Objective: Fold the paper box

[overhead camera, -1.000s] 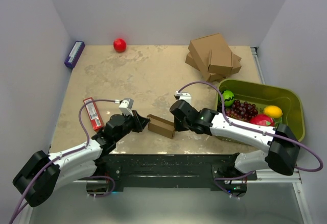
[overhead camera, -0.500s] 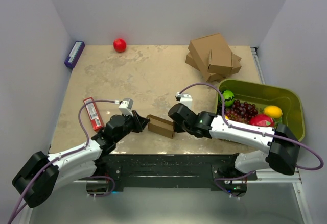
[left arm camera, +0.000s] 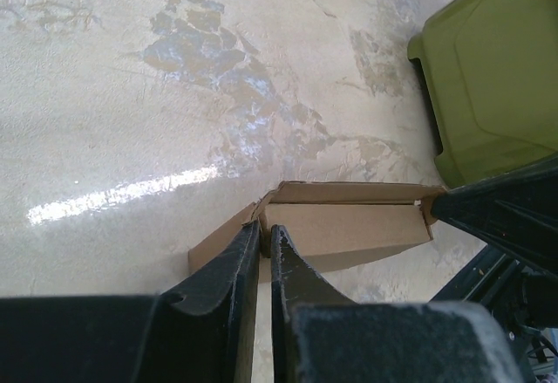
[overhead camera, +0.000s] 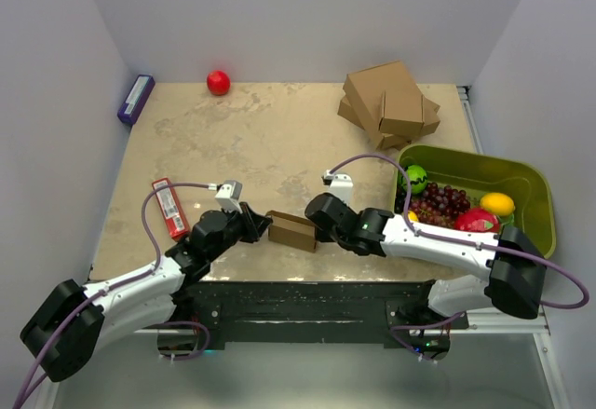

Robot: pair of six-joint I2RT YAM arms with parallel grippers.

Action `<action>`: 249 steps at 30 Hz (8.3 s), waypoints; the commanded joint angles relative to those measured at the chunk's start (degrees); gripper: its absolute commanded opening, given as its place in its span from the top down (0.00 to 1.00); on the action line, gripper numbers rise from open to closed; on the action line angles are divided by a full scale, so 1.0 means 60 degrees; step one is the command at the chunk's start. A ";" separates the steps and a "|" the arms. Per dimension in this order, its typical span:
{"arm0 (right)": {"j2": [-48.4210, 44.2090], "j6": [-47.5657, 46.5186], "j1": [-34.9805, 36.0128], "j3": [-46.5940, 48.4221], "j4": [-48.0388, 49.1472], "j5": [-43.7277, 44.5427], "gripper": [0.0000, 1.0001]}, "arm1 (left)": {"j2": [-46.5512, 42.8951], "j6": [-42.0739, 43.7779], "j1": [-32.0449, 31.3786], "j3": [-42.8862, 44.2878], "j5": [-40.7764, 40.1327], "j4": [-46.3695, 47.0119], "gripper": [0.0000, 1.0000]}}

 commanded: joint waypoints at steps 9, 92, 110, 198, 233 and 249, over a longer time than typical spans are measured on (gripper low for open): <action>-0.0026 0.0868 0.0828 -0.0542 0.0613 -0.0048 1.00 | -0.0237 -0.0203 -0.0290 -0.0073 0.0656 -0.0117 0.86; -0.0568 0.1088 0.0463 -0.0132 -0.0296 0.0260 0.52 | -0.0091 0.0310 -0.0305 0.0484 0.0421 -0.0849 0.87; -0.0978 0.1366 0.0668 -0.0147 -0.0501 0.0363 0.54 | 0.0012 0.0251 -0.0305 0.0528 0.0363 -0.0966 0.87; 0.0956 0.0854 0.1445 0.0380 -0.2274 0.0992 0.82 | 0.2589 0.0427 -0.0276 0.3135 0.1139 0.0030 0.19; 0.0707 0.0898 0.1489 0.0482 -0.2098 0.0788 0.63 | 0.4318 -0.0965 -0.0276 0.1436 0.2369 0.2534 0.63; 0.0356 0.0195 0.1196 0.1522 -0.2581 0.1315 0.42 | 0.4524 -0.0979 -0.0290 0.1289 0.2472 0.2842 0.68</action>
